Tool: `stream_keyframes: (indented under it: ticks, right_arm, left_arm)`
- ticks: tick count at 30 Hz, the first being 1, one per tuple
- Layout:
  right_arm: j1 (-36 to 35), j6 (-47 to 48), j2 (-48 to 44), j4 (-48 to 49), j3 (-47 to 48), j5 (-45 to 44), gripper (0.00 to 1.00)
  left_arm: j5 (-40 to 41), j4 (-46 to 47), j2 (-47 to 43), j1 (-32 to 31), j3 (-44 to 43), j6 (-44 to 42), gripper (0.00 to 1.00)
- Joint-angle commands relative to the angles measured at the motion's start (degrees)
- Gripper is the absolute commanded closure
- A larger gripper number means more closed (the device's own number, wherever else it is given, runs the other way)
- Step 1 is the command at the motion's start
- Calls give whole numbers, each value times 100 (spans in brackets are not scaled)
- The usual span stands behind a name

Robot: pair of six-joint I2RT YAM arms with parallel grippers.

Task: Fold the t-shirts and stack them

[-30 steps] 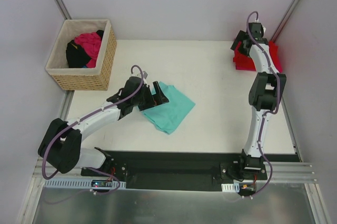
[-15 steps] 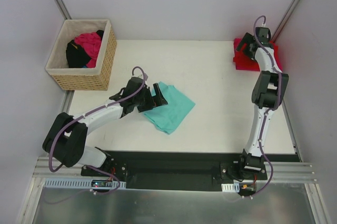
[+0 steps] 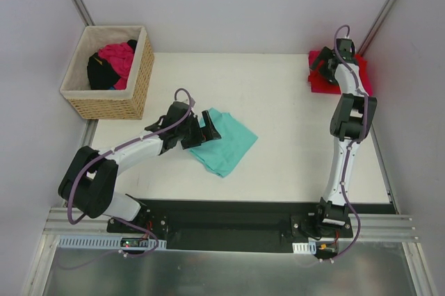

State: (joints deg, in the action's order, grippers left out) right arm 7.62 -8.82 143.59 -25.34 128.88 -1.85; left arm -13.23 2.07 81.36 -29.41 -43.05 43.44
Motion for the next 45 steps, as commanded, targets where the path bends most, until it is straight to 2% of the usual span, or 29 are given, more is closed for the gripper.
stream_keyframes:
  ticks: [1, 3, 4, 8, 11, 15, 19, 25, 32, 38, 42, 45]
  right_arm:
    - [-41, -523, 125, -971, 50, 70, 3]
    - [-15, -726, 56, -1025, -3, 131, 3]
    - [-23, -831, 64, -1173, 75, 463, 3]
    - [-216, -770, 55, -1675, 384, 361, 4]
    - [-313, -1041, -357, -1500, -300, 580, 3]
    - [-655, -1340, -1156, -913, -2168, 475, 3]
    - [-972, -1596, -1974, -245, -3426, 361, 3]
    - [-1429, -1605, -2607, -24, -4256, 352, 3]
    - [-2027, -1719, -3600, 328, -5740, -17, 3]
    - [-2247, -1650, -4435, 250, -6077, -333, 3]
    - [-2326, -1299, -4953, -214, -5656, -562, 3]
    - [-2563, -1035, -5568, -462, -5286, -1097, 4]
  left_arm:
    - [-100, 13, -41, 67, -64, -29, 1]
    - [-92, 13, -112, 67, -46, -29, 1]
    - [-92, 13, -138, 67, -11, -20, 1]
    - [-48, 13, -287, 76, 60, -2, 1]
    - [-30, 22, -375, 76, 121, 24, 1]
    - [-109, 31, -472, 76, 174, 68, 1]
    - [-92, 31, -674, 76, 288, 129, 1]
    - [-39, 31, -1148, 67, 560, 191, 1]
    - [-48, 5, -1763, 67, 877, 288, 1]
    - [-74, -83, -2151, 49, 1123, 349, 1]
    - [-188, -180, -2273, 58, 1123, 69, 1]
    - [-390, -338, -2563, 41, 992, 120, 1]
